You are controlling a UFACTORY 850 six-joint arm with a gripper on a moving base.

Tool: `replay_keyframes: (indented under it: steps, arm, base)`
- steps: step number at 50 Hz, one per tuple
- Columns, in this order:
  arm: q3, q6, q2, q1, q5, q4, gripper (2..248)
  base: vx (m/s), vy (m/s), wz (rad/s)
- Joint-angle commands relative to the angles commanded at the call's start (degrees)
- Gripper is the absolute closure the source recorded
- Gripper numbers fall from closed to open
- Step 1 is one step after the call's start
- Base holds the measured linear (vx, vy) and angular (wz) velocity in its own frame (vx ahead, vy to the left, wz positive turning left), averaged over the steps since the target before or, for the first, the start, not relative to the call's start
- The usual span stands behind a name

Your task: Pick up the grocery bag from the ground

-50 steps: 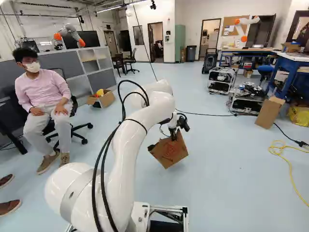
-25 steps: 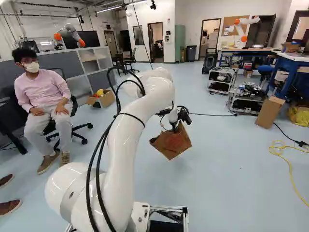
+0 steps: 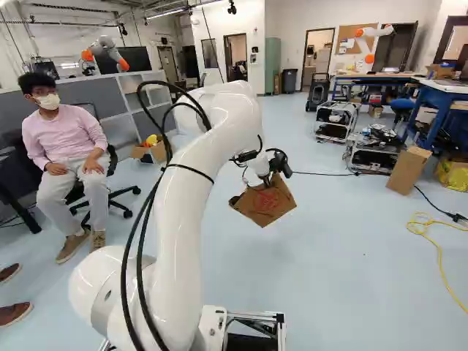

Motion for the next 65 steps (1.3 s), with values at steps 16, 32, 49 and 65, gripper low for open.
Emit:
replay_keyframes:
  steps: [16, 32, 49, 65]
  arm:
    - [5.88, 0.0, 6.92, -0.11, 6.28, 0.0, 224]
    - [11.28, 0.0, 13.77, -0.33, 12.61, 0.0, 224]
    - [16.98, 0.0, 21.23, -0.87, 19.23, 0.0, 224]
    - [22.3, 0.0, 28.18, -1.44, 24.78, 0.0, 224]
  base:
    - [0.0, 0.0, 0.0]
    - [0.0, 0.0, 0.0]
    - [0.0, 0.0, 0.0]
    - [0.0, 0.0, 0.0]
